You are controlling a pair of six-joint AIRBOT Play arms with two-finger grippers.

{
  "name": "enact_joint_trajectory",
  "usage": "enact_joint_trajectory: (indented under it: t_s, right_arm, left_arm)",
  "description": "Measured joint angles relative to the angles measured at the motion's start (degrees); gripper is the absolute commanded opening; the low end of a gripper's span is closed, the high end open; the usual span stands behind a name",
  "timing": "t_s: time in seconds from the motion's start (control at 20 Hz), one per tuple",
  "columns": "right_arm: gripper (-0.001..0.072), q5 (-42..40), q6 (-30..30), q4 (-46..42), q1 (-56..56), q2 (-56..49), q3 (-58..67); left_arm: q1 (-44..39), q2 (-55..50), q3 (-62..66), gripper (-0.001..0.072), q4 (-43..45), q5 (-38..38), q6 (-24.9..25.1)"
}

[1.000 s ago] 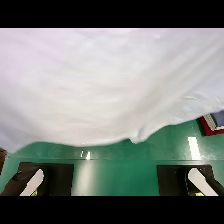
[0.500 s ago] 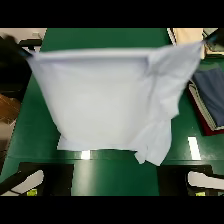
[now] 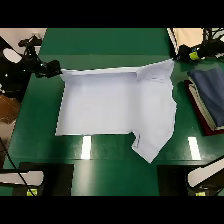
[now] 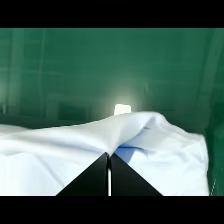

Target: Fold the shirts.

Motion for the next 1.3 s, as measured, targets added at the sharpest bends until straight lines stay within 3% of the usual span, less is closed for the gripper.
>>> enact_joint_trajectory:
  t_s: [0.15, 0.4, 0.75, 0.8, 0.85, 0.9, 0.95, 1.3]
  right_arm:
    - [0.0008, -1.7, 0.0, 0.0, 0.1, -1.7, 0.0]
    - [0.0008, -0.3, -0.8, -1.0, 1.1, -2.2, -6.6]
    - [0.0011, -2.1, -1.1, -5.9, 4.0, 5.0, -22.2]
    - [0.0012, -2.5, -1.1, -6.2, 4.1, 6.1, -24.2]
    - [0.0035, -2.9, -1.1, -6.5, 4.2, 7.5, -26.2]
    - [0.0249, -3.0, -1.1, -6.6, 4.2, 8.6, -27.9]
    - [0.0392, -3.0, -1.1, -6.7, 4.2, 9.7, -29.4]
    - [0.0389, 3.0, -1.2, -6.5, 1.2, 20.3, -32.9]
  left_arm:
    - [-0.2, -1.2, 0.0, 0.0029, 0.9, 3.0, 2.5]
    - [-0.2, -1.8, -2.2, 0.0029, 5.3, 1.9, 5.2]
    - [-0.2, -1.9, -8.1, 0.0032, 7.1, 0.0, 7.5]
    - [-0.2, -1.9, -8.4, 0.0082, 7.1, -0.8, 7.7]
    - [-0.2, -1.9, -8.6, 0.0409, 7.2, -1.5, 7.7]
    - [-0.2, -1.9, -8.8, 0.0577, 7.3, -2.4, 7.8]
    - [-0.2, -1.9, -8.9, 0.0533, 7.3, -3.3, 7.7]
    - [-0.2, 5.6, -12.0, 0.0531, 10.6, -11.0, 4.9]
